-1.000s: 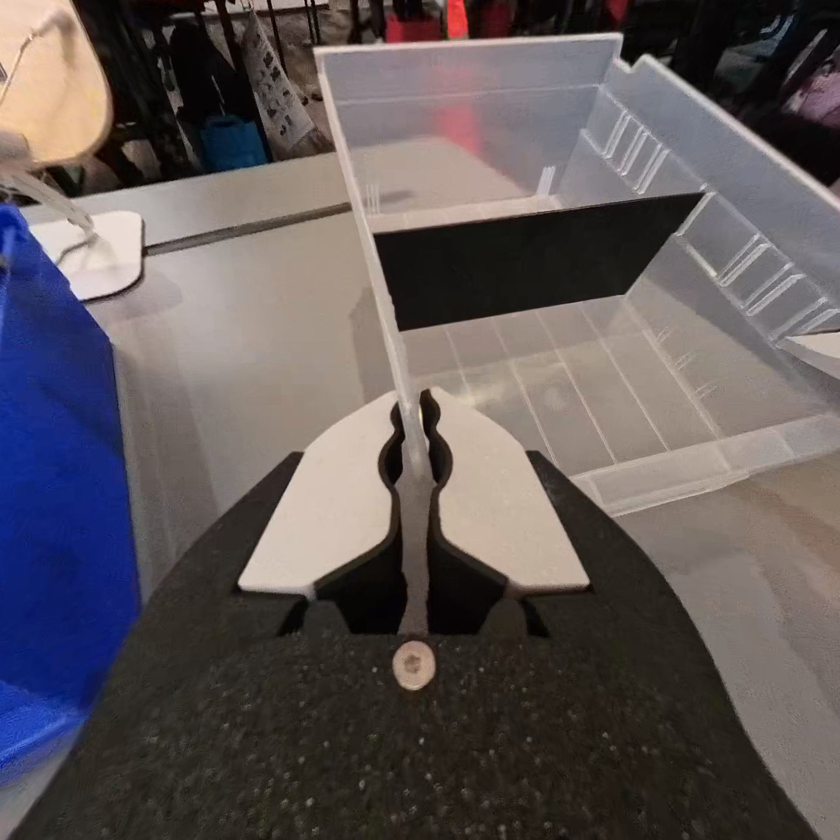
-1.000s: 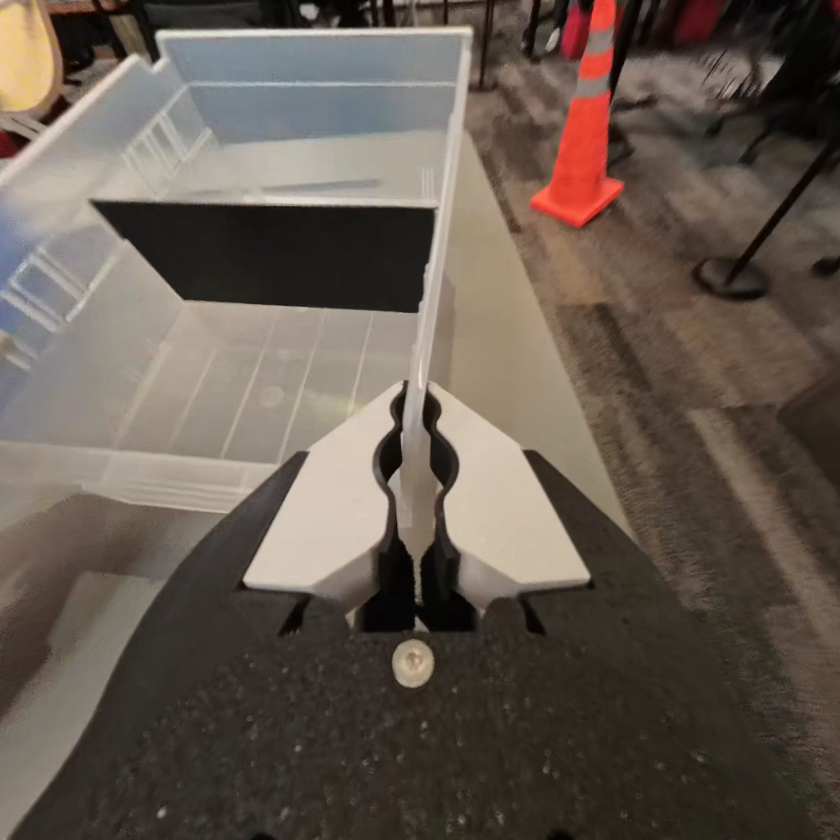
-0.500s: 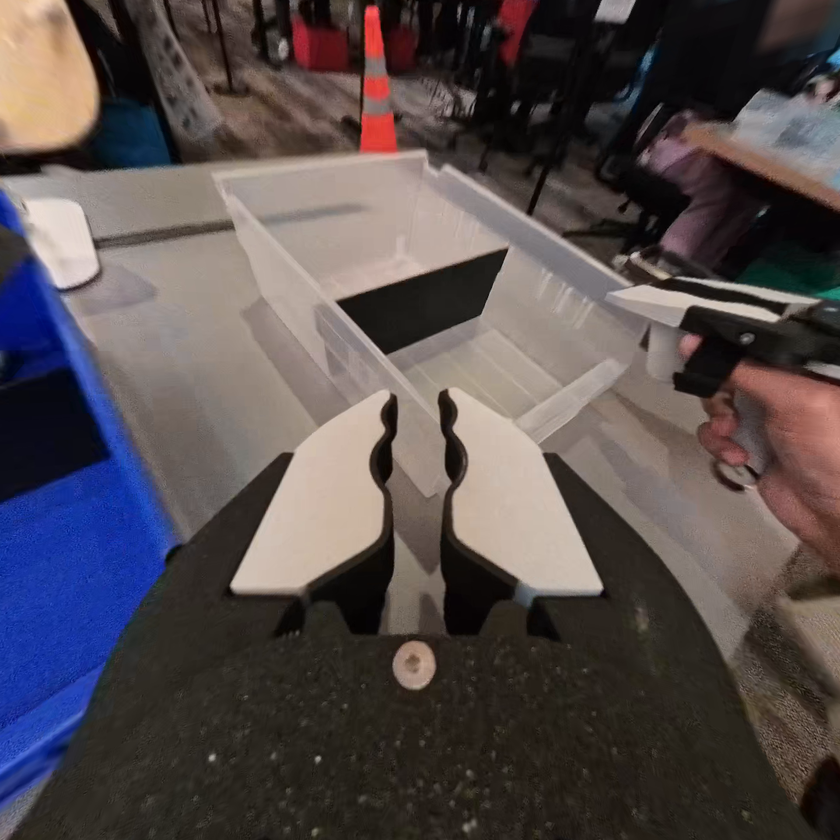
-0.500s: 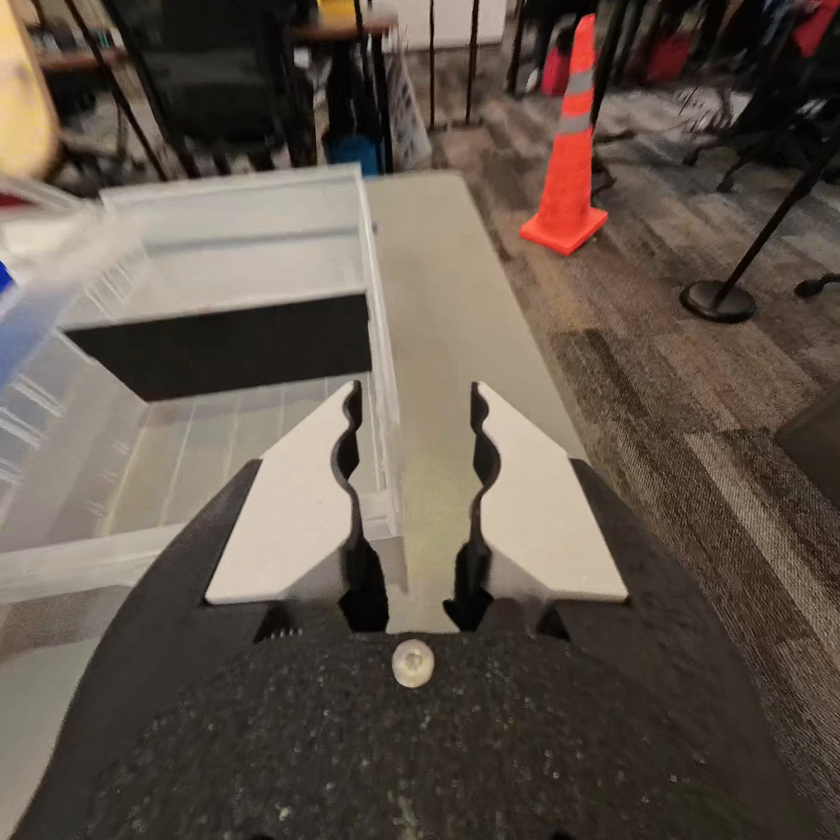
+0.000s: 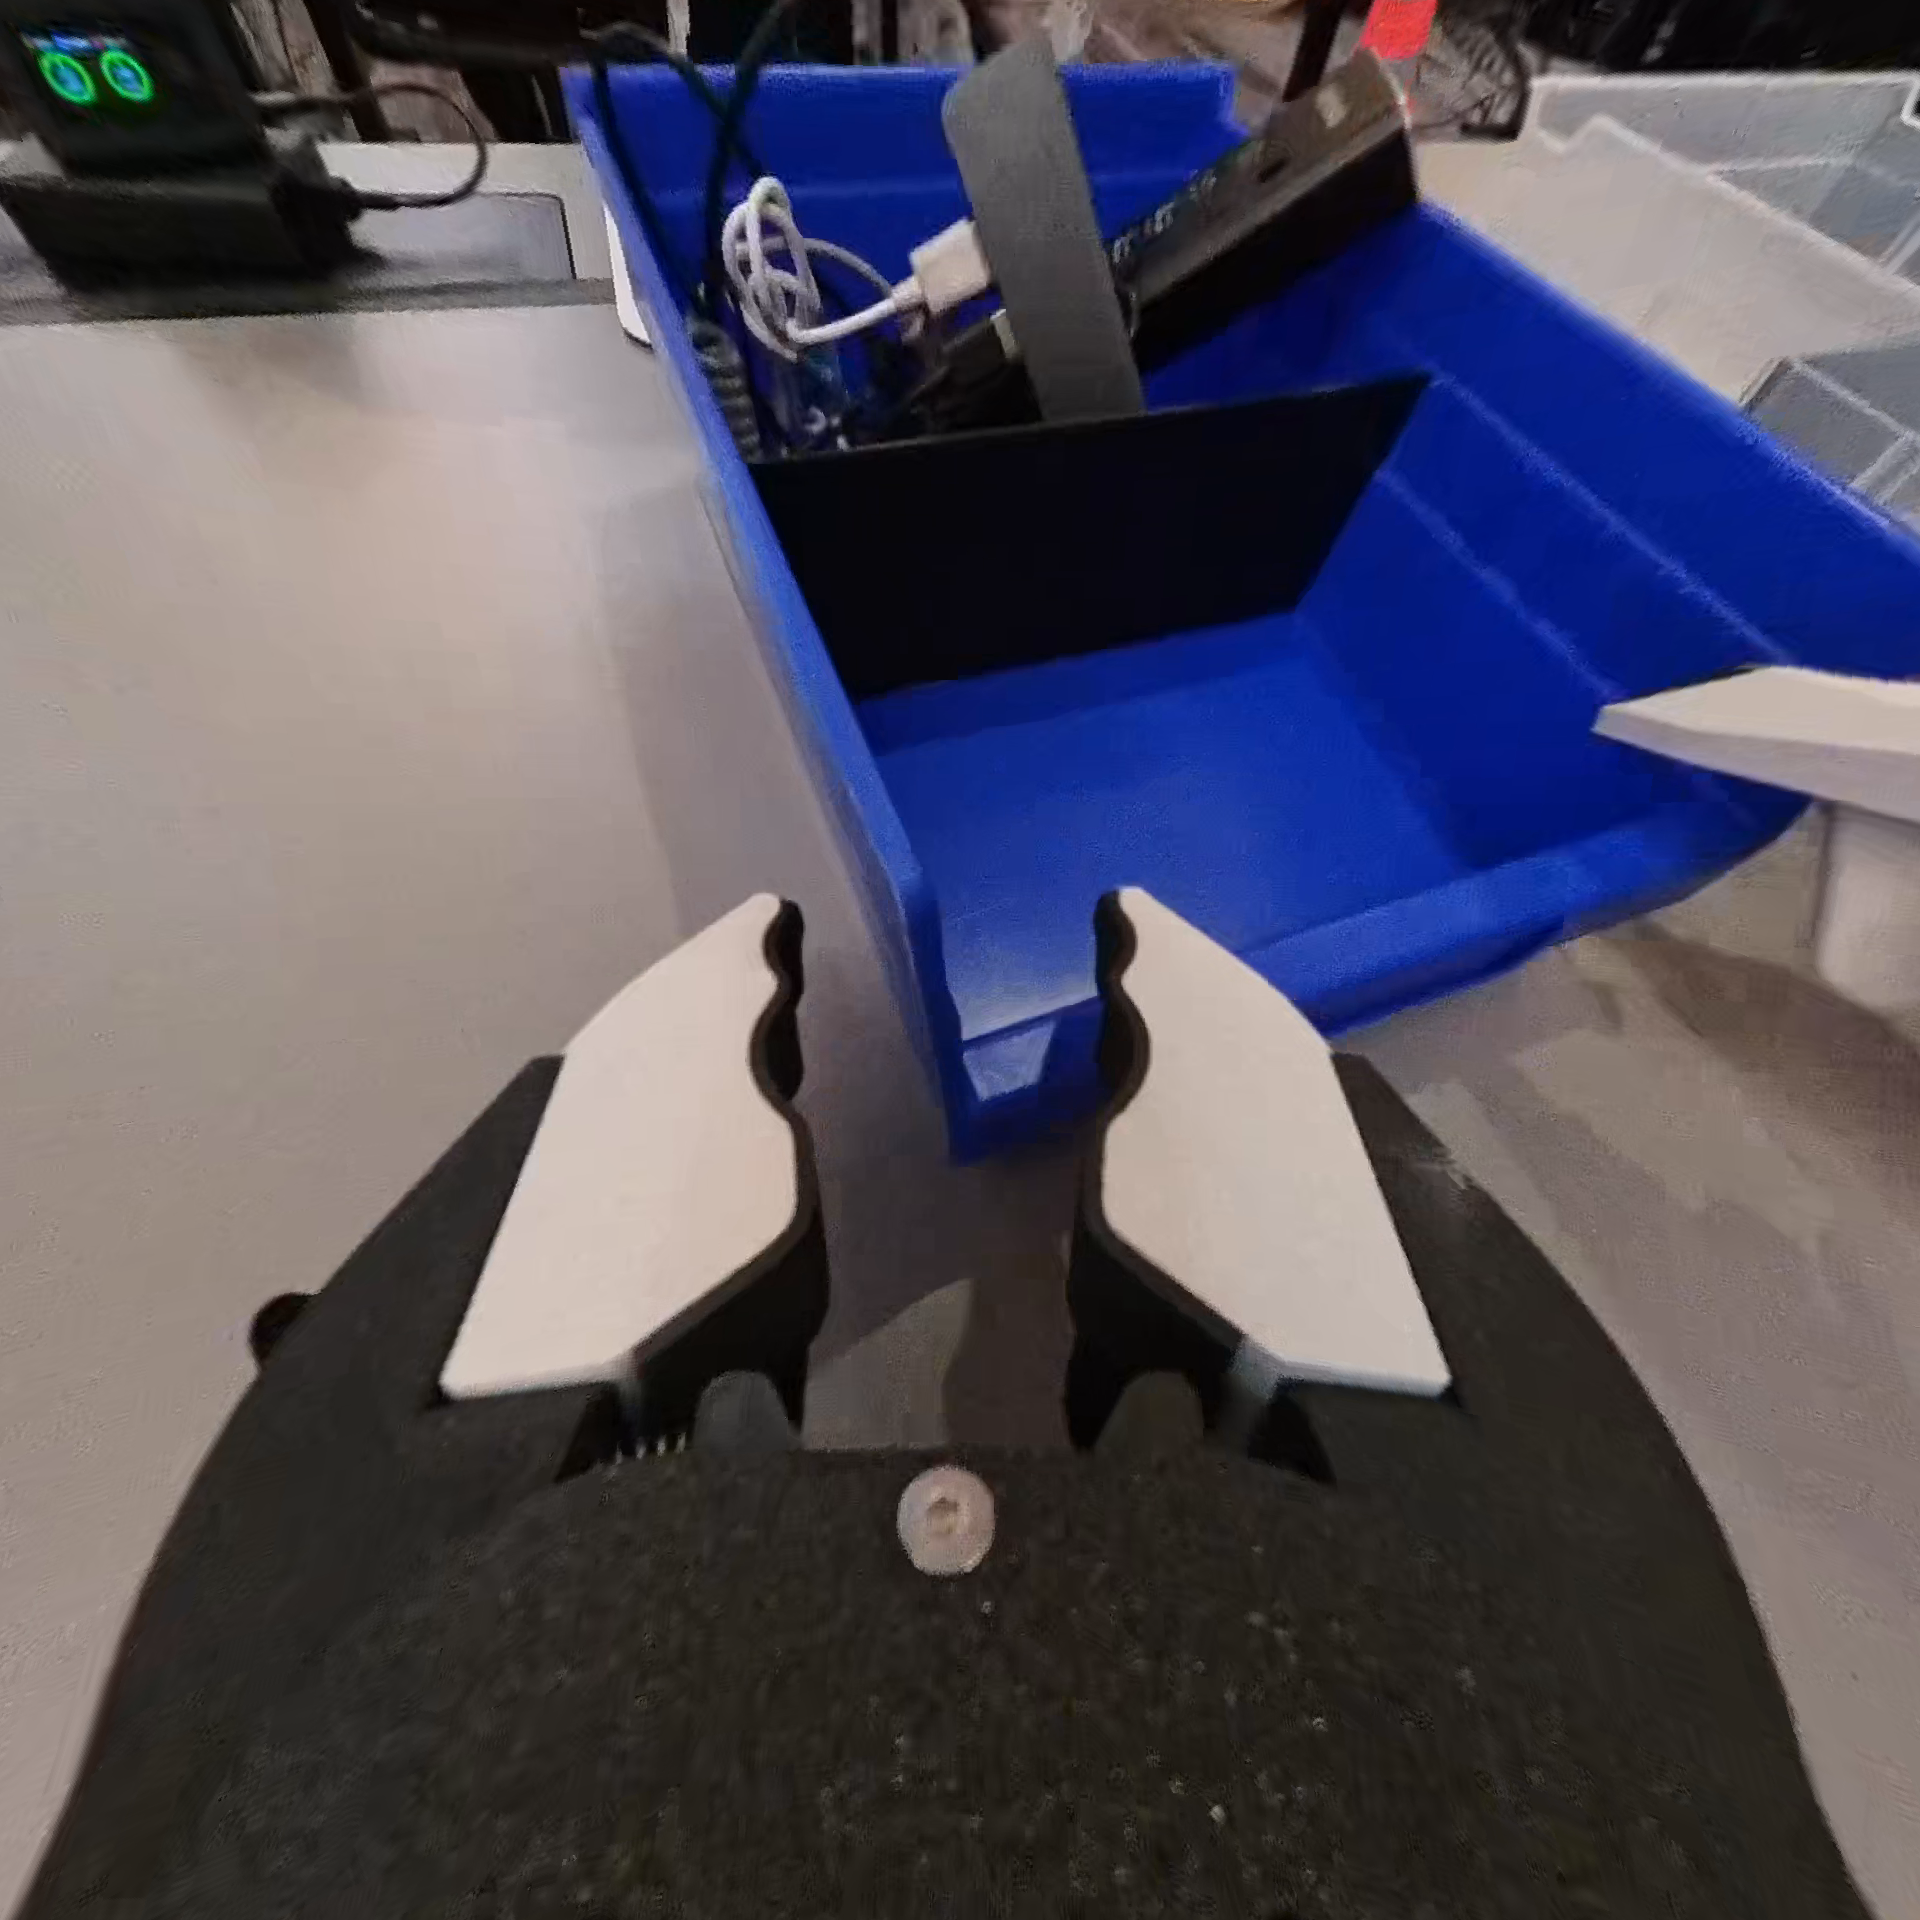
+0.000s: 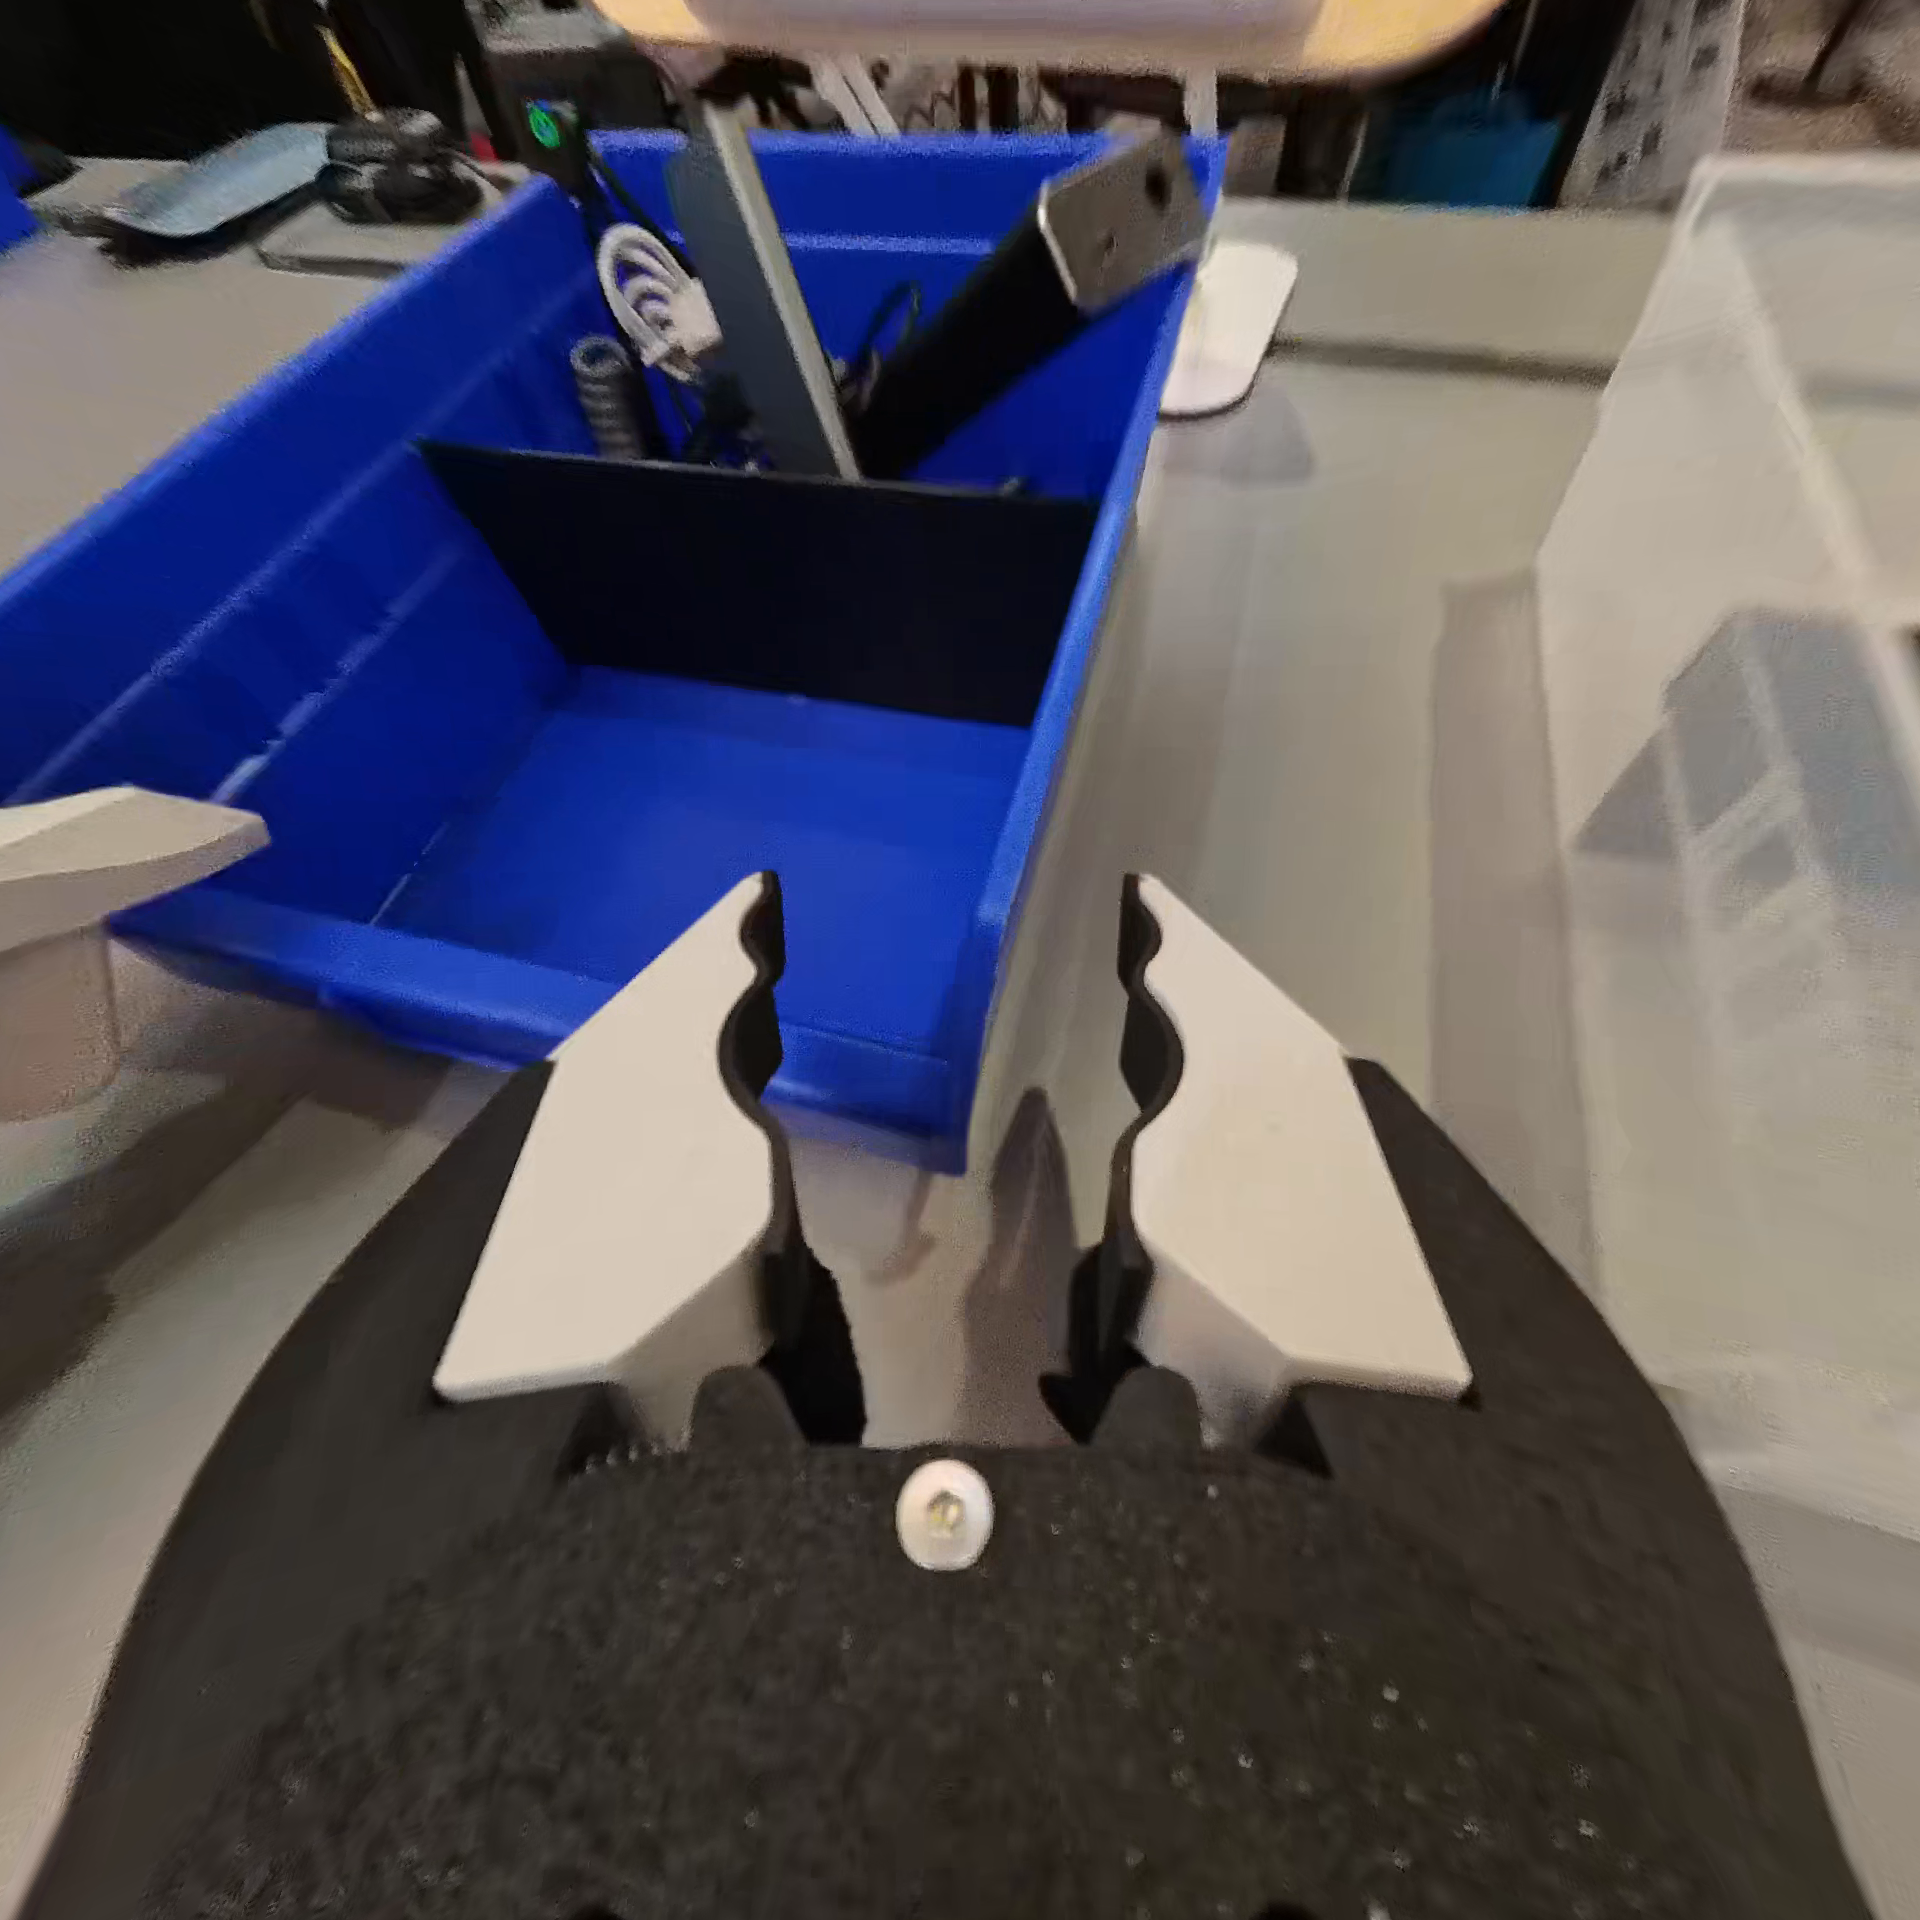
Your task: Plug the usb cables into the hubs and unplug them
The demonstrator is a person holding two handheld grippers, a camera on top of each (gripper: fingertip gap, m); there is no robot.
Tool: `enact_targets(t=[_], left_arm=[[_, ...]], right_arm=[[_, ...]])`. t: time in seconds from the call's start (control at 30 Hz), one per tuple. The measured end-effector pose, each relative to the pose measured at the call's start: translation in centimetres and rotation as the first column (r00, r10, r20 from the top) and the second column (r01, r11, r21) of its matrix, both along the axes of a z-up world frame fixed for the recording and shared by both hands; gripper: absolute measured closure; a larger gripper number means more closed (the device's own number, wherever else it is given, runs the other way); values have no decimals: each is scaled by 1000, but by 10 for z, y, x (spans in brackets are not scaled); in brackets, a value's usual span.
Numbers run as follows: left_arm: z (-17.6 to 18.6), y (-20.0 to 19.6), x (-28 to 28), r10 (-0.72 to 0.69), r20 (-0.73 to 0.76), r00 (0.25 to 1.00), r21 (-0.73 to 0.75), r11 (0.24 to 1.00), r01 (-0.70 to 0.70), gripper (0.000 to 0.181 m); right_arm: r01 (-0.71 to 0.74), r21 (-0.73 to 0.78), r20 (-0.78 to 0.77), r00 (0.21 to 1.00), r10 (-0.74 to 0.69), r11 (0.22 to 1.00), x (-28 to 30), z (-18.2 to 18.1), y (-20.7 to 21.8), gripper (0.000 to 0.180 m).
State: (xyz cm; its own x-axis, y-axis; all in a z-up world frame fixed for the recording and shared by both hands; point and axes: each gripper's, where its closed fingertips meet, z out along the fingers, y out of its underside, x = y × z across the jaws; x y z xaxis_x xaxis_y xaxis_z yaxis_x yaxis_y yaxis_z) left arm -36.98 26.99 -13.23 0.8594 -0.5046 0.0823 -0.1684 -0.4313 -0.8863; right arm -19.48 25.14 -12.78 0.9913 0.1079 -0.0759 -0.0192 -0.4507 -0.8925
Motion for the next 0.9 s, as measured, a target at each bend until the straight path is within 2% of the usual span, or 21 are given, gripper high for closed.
enact_targets(t=[0.03,0.07,0.1,0.17,0.23,0.3,0.47,0.67,0.77,0.9], left_arm=[[0,5,1,11,4,1000,2,1000,-11,133],[2,12,0,32,11,999,15,999,-32,143],[5,18,0,49,23,999,26,998,-49,159],[6,26,-1,69,46,997,5,998,-69,169],[5,33,-7,81,4,997,0,997,-81,171],[6,35,-15,99,-35,994,8,995,-99,175],[25,39,-56,104,-56,993,73,992,-100,177],[45,60,-176,167,-8,986,126,978,-165,177],[38,71,-237,204,-18,979,103,974,-201,177],[20,83,-290,222,-63,973,73,973,-217,178]], right_arm=[[9,-21,-12,1000,-9,1000,-2,-9,5,117],[8,-37,-19,1000,-9,999,-4,-16,8,128],[8,-23,-31,999,-9,1000,-6,-17,11,142],[65,3,-27,998,-65,998,-2,-15,16,147],[151,27,19,988,-152,988,7,-10,15,175],[165,50,108,980,-170,985,0,-7,13,177],[193,93,72,977,-200,977,-40,4,13,177],[93,165,131,985,-115,982,-158,33,44,175],[49,136,218,973,-79,989,-218,27,63,176],[10,53,218,976,-21,999,-274,1,79,176]])
